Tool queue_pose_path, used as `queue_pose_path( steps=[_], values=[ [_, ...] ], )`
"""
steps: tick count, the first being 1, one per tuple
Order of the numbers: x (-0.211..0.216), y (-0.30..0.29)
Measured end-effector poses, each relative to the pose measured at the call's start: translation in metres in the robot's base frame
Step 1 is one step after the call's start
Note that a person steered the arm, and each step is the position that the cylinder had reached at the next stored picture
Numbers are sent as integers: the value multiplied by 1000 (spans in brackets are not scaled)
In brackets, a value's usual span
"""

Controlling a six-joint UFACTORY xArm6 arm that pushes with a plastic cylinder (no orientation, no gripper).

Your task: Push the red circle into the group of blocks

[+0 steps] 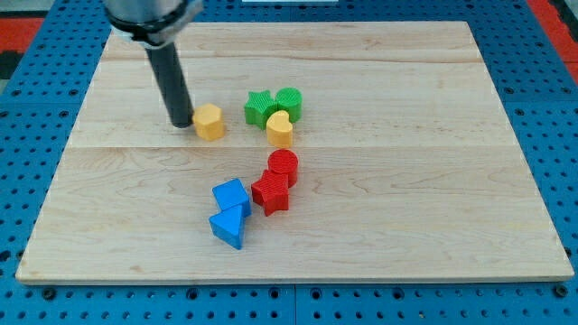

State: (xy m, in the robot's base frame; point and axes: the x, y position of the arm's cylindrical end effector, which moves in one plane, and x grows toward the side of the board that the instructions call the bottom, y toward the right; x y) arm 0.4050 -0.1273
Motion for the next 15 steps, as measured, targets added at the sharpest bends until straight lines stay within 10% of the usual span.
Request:
queue_pose_path(
  steps=[9, 15],
  values=[
    [106, 142],
    [105, 246]
  ],
)
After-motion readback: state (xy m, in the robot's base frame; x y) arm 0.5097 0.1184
